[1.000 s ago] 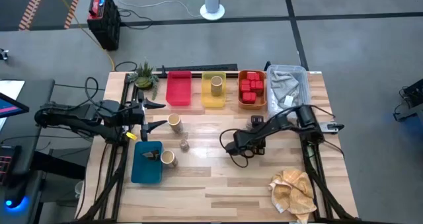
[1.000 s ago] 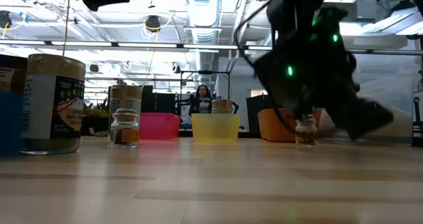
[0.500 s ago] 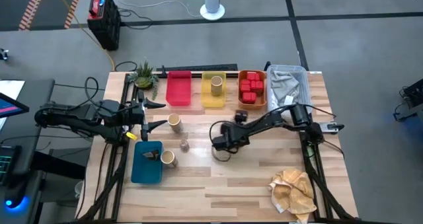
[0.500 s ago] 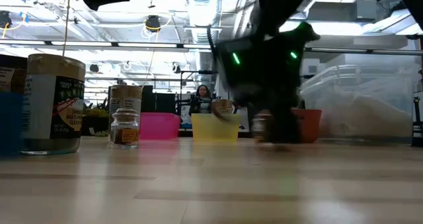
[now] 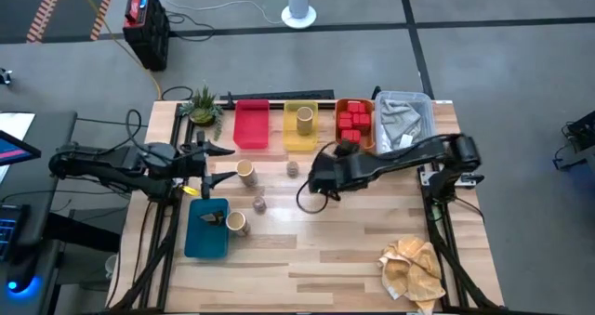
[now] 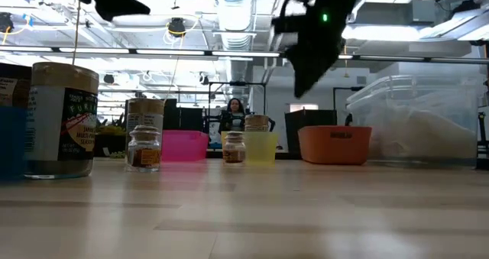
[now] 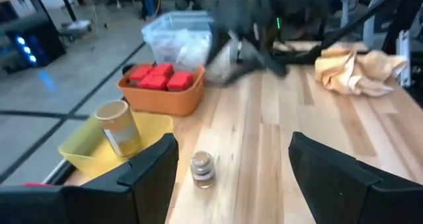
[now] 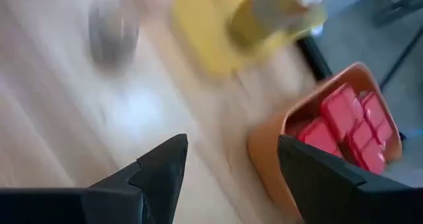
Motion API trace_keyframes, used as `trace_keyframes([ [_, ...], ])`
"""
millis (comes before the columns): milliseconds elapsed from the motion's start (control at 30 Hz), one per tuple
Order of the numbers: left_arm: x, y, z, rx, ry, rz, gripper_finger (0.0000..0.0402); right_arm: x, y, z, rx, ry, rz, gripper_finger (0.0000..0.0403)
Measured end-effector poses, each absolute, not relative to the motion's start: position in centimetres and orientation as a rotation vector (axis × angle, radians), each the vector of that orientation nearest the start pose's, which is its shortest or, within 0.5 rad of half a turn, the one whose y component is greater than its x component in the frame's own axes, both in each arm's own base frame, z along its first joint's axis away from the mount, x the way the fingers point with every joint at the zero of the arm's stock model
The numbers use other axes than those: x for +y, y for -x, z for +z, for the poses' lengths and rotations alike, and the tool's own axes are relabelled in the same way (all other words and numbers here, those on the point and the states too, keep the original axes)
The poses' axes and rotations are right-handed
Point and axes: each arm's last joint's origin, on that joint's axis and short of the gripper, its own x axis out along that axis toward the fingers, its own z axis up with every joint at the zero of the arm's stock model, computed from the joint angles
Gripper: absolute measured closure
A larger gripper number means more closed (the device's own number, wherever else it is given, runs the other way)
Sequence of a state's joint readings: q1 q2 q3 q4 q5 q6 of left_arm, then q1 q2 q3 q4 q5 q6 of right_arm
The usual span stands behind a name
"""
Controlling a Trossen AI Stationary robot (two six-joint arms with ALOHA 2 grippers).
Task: Sort spices by type
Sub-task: Put the gold seasoning bottle into the yellow bin
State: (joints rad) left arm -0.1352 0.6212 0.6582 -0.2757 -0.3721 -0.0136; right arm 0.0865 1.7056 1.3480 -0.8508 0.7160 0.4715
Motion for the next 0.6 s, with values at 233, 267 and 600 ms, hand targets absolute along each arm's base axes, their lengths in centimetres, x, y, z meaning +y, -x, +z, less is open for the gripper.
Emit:
trace_keyframes([
  [233, -0.5, -20.9, 28.6, 0.416, -0.141, 0.275, 0.0125, -1.0, -33.9, 26.3, 0.461, 0.026, -0.680, 0.0127],
  [267, -0.2, -21.9, 28.6, 0.449, -0.143, 0.271, 0.0125, -1.6, -33.6, 26.3, 0.423, 0.026, -0.686, 0.0127],
  [600, 3.7, -29.9, 25.8, 0.757, -0.111, 0.148, 0.0125, -3.3, -31.3, 25.8, 0.346, 0.038, -0.671, 0.0127],
])
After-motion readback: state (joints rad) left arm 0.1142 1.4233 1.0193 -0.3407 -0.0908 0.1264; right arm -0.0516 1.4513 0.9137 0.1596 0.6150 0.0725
